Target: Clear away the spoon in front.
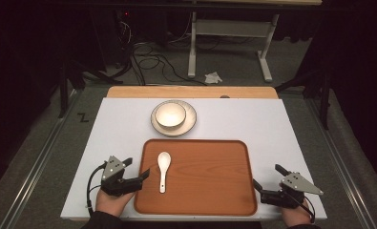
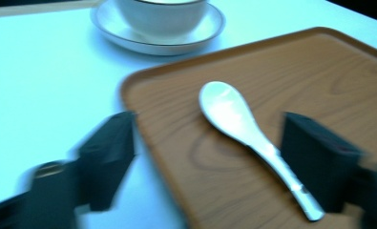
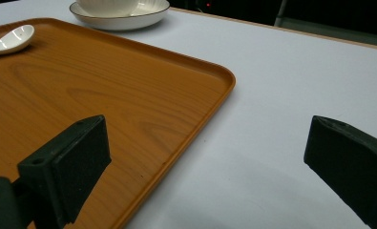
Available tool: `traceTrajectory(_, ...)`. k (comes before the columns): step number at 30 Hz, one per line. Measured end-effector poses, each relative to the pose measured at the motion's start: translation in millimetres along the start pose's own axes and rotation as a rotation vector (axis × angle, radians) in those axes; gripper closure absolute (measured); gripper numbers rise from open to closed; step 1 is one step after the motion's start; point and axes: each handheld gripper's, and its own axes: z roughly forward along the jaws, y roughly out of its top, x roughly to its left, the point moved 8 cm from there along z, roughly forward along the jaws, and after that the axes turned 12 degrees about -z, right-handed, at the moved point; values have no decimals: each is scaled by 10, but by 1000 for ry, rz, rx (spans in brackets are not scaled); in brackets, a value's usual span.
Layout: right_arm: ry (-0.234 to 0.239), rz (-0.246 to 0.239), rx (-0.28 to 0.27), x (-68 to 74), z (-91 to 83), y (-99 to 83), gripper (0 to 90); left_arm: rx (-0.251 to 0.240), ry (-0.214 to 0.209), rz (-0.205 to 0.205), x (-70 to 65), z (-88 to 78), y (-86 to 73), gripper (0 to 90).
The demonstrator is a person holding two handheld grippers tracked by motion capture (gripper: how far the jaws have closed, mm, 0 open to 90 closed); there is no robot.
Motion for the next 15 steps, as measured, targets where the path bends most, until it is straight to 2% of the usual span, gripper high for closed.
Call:
traceTrajectory(2, -4, 9, 4, -2, 1, -2, 24, 0, 11, -10, 61, -72, -5, 0)
traceTrajectory(6, -3, -4, -1, 11, 3, 17, 24, -22, -5, -24, 97, -187, -25, 0)
traceTrajectory(12, 0, -5, -4, 25, 4, 31, 24, 1, -12, 37, -48, -125, -58, 0)
traceTrajectory(15, 0, -7, -11, 13, -11, 36, 24, 5, -32, 38, -111, -93, -62, 0)
